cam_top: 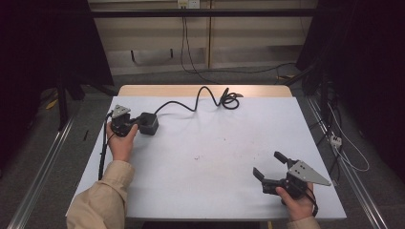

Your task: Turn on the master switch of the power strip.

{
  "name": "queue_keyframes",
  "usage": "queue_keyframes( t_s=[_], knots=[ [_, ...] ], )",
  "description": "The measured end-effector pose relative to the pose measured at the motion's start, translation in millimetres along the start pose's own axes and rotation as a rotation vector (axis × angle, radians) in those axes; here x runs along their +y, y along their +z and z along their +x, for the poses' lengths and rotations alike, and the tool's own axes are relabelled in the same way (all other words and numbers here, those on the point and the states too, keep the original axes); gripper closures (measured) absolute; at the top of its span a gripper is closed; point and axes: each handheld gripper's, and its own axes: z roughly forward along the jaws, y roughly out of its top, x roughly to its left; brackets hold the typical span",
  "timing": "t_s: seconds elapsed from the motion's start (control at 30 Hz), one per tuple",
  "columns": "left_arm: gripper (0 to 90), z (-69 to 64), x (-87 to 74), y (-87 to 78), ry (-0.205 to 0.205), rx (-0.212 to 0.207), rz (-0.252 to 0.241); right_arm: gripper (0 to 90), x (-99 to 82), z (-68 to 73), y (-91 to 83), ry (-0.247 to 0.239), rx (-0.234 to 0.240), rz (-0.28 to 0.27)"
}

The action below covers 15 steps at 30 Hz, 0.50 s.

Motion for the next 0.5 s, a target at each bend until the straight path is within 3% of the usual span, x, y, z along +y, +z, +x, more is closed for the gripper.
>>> queue_keyframes(
  t_s=[0.5],
  knots=[
    [90.0,2.3,-0.7,0.0,-0.026,-0.012,0.007,2.8,0.5,0.8,-0.4,-0.001,0.000,0.001]
  ],
)
